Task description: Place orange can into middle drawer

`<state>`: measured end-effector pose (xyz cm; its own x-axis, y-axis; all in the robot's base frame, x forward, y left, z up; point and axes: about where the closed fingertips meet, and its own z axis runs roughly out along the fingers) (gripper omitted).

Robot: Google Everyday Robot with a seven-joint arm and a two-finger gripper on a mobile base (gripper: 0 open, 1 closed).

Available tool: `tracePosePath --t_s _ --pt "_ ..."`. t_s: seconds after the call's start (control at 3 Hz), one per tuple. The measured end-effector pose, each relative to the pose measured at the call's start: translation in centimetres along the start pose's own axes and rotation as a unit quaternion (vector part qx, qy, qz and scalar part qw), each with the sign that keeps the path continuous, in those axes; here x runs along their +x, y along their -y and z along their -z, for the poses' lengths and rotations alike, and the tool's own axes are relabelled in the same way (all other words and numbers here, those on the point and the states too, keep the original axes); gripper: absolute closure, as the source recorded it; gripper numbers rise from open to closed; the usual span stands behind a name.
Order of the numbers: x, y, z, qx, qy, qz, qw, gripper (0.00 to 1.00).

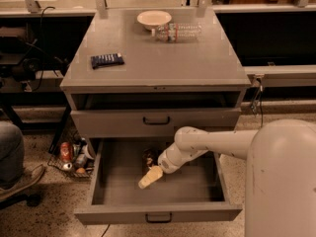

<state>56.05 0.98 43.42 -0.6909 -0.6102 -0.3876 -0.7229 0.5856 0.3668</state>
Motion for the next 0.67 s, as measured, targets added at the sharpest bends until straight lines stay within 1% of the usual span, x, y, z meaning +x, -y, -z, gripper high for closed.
tracePosePath --t_s 0.33,0.67 --pt "0.6 -0.3 3.0 0.000 0.020 -0.007 0.9998 0.00" --pt "1.9 -1.3 9.1 0.016 0.061 -0.019 0.9978 0.00"
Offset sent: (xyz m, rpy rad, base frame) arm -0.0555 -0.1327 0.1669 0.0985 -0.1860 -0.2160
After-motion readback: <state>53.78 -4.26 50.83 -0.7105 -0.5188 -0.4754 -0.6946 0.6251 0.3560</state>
